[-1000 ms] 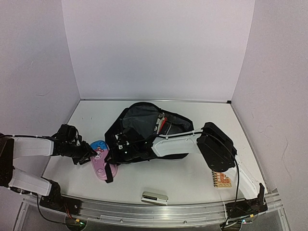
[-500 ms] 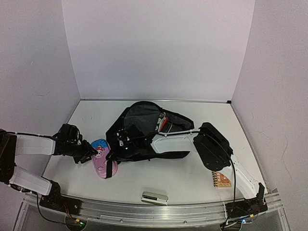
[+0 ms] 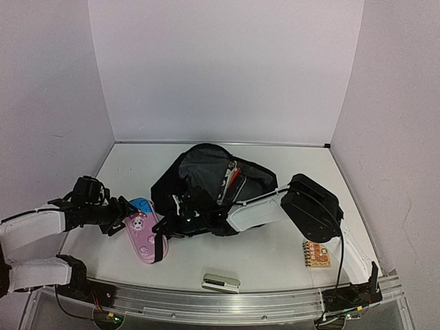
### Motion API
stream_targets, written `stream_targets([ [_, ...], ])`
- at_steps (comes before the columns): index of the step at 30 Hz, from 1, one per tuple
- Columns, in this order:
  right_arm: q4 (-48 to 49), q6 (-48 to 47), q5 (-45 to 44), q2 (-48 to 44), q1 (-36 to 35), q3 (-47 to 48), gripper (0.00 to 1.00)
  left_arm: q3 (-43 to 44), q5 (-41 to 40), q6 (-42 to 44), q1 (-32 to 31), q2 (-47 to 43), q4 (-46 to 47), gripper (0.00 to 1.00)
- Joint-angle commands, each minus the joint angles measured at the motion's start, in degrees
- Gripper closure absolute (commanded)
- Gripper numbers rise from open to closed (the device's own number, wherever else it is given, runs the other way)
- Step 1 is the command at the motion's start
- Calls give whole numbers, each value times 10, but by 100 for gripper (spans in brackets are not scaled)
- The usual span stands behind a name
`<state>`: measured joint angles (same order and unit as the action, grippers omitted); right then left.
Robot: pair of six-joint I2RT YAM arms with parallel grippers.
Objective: Pack the student bag
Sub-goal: Pick up the stationery from the center of the board.
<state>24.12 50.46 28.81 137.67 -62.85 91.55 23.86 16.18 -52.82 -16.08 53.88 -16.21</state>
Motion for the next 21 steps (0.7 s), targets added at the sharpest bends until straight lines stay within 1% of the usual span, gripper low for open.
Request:
stream_targets([
  [1,199,53,-12,-97,-2,-49,100,14,-7,-13,2,-63,-62,14],
  [4,226,61,-14,-112,1,-65,100,16,21,-16,5,-89,-68,10],
  [8,229,65,-10,-113,2,-65,100,-1,93,-26,5,-100,3,9],
  [10,231,69,-8,-110,2,-65,100,-7,110,-31,5,-107,26,12],
  [16,235,69,-8,-113,2,-66,100,-31,127,-55,5,-147,69,37],
  [20,236,70,-5,-113,2,-66,100,-52,135,-73,5,-170,95,58],
  [21,236,70,-4,-114,2,-66,100,-53,135,-73,5,-177,94,65],
])
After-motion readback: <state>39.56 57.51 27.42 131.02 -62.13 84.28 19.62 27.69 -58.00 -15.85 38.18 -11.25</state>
